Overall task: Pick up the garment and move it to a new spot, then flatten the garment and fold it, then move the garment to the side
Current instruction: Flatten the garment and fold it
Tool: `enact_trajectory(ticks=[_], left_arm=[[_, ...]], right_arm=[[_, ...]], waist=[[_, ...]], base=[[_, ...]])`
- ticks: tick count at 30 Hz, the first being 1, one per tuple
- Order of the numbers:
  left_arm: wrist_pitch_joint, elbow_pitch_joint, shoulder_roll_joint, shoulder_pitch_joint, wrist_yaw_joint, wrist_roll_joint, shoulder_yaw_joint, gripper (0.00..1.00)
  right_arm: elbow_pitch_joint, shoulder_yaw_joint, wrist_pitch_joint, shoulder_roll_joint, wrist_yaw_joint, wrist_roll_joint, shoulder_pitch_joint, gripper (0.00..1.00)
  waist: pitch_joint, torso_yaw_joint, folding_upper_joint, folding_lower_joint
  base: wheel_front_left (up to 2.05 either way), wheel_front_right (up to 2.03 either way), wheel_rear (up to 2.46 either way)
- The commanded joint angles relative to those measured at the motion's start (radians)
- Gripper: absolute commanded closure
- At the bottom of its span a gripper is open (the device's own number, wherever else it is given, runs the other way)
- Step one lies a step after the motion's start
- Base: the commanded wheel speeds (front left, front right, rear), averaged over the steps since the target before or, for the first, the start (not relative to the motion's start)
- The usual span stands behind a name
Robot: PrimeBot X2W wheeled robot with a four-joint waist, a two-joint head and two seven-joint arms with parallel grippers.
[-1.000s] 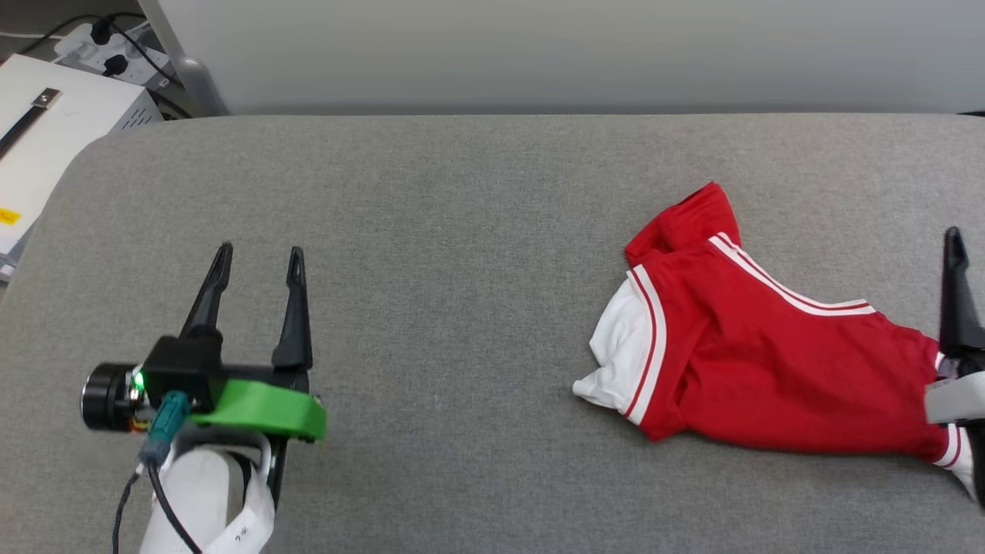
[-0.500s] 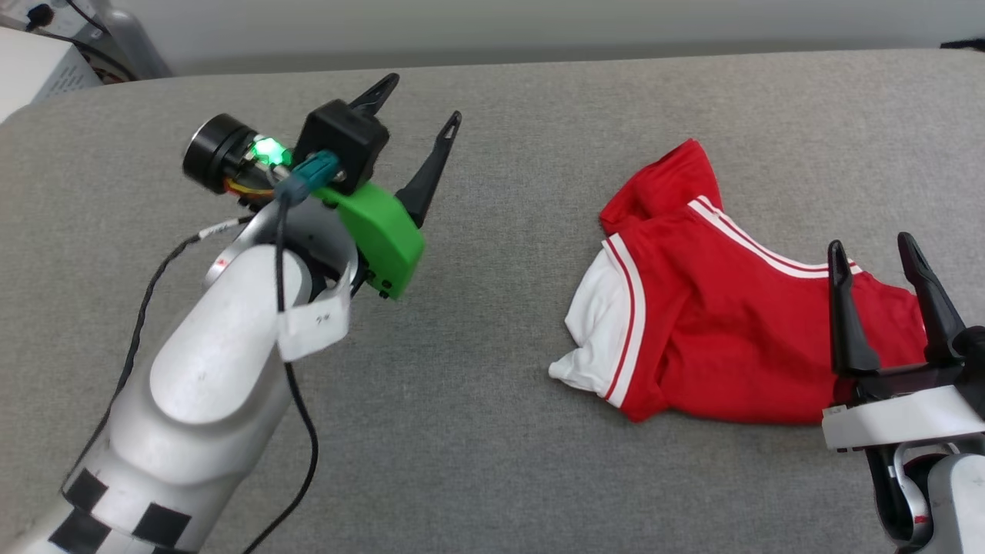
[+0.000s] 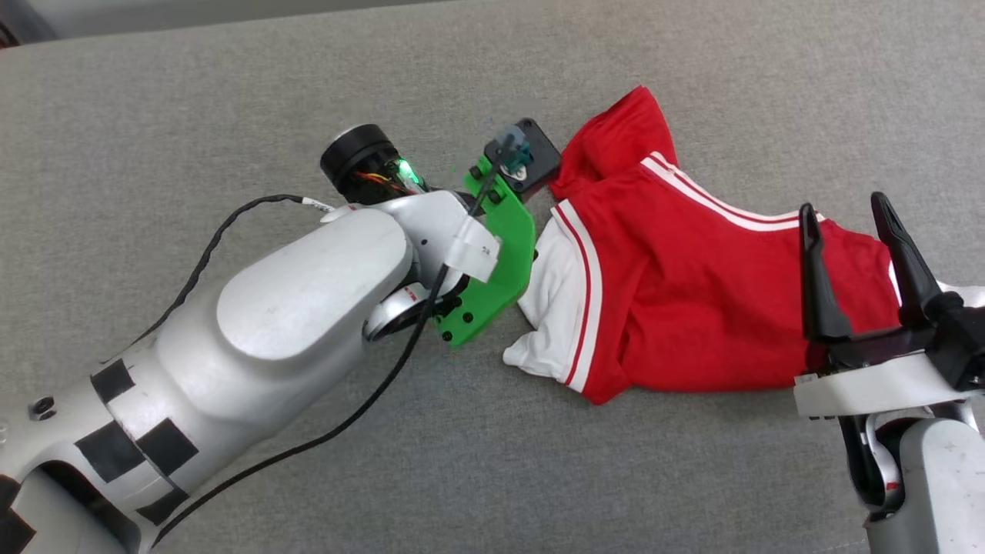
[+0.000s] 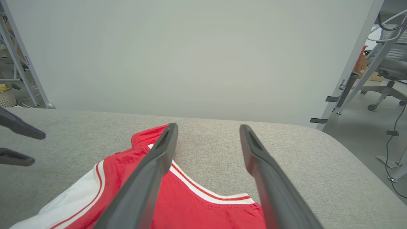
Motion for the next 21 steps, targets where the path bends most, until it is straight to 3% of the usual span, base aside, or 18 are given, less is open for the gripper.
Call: enact_trajectory(ticks=[1,8,15,16,17,21], left_arm=[[0.014,0.004,0.007,-0.031,-0.002,-0.020,-0.037,0.00],[0.046,0.039,-0.017,-0.064,-0.002,-0.058,-0.132,0.00],[0.184,-0.009,-0.004,0.039,-0.002,0.035,-0.141,0.00],[0.188,-0.020,0.003,0.051,-0.002,0.037,-0.141,0.55],[0.179,-0.024,0.007,0.054,-0.002,0.035,-0.141,1.00],[0.104,-0.031,0.015,0.038,-0.002,0.016,-0.141,1.00]], right_arm=[[-0.002,0.009,-0.004,0.007,-0.001,-0.011,-0.028,0.00],[0.005,0.044,-0.004,0.028,-0.001,-0.037,-0.080,0.00],[0.019,0.045,-0.005,0.040,-0.001,-0.049,-0.095,0.00],[0.021,0.042,-0.005,0.042,-0.001,-0.050,-0.094,0.00],[0.024,0.040,-0.005,0.043,-0.001,-0.051,-0.092,0.00],[0.031,0.035,-0.005,0.043,-0.001,-0.059,-0.080,0.00]], waist=[[0.050,-0.043,-0.0001,0.0000],[0.116,-0.082,-0.0001,0.0000],[0.139,-0.094,-0.0001,0.0000],[0.136,-0.091,-0.0001,0.0000],[0.131,-0.087,-0.0001,0.0000],[0.089,-0.057,-0.0001,0.0000]], base=[[0.00,0.00,0.00],[0.00,0.00,0.00],[0.00,0.00,0.00],[0.00,0.00,0.00],[0.00,0.00,0.00],[0.00,0.00,0.00]])
